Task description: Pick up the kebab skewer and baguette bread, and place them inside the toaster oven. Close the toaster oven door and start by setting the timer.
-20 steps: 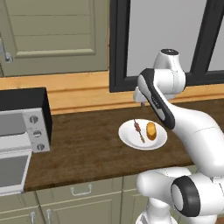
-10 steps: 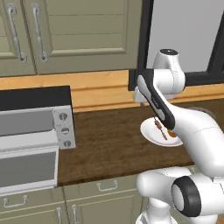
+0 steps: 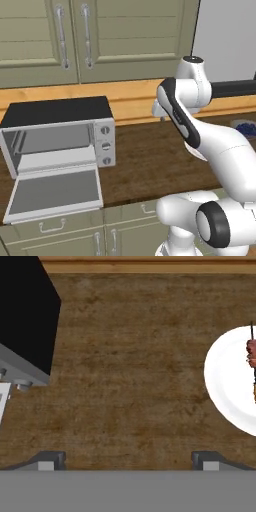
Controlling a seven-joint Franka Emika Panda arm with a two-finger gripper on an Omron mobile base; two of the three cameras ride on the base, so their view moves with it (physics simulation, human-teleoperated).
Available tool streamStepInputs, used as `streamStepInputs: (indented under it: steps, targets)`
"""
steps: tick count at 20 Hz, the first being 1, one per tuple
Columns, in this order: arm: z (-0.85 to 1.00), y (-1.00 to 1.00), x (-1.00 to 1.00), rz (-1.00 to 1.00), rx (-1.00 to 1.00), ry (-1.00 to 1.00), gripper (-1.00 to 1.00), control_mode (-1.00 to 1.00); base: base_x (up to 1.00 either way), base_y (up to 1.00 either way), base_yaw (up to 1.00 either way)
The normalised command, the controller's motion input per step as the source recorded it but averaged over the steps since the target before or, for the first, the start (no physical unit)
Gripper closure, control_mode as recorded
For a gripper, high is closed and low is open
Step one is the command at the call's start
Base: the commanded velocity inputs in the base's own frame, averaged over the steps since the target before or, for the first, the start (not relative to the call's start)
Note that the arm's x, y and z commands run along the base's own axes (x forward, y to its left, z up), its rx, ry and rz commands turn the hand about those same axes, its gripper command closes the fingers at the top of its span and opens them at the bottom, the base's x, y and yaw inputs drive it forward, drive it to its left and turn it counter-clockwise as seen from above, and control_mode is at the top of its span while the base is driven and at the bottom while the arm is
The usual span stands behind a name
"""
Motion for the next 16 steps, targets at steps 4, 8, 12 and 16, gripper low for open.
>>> streamStepInputs:
  steps: [4,8,12,16]
  targets:
    - [0.00,0.00,0.00,0.00,0.00,0.00,-1.00,1.00,0.00,0.46,-0.03]
    - [0.00,0.00,0.00,0.00,0.00,0.00,-1.00,1.00,0.00,0.46,-0.03]
    - [0.00,0.00,0.00,0.00,0.00,0.00,-1.00,1.00,0.00,0.26,-0.01]
    - [0.00,0.00,0.00,0.00,0.00,0.00,-1.00,1.00,0.00,0.00,0.00]
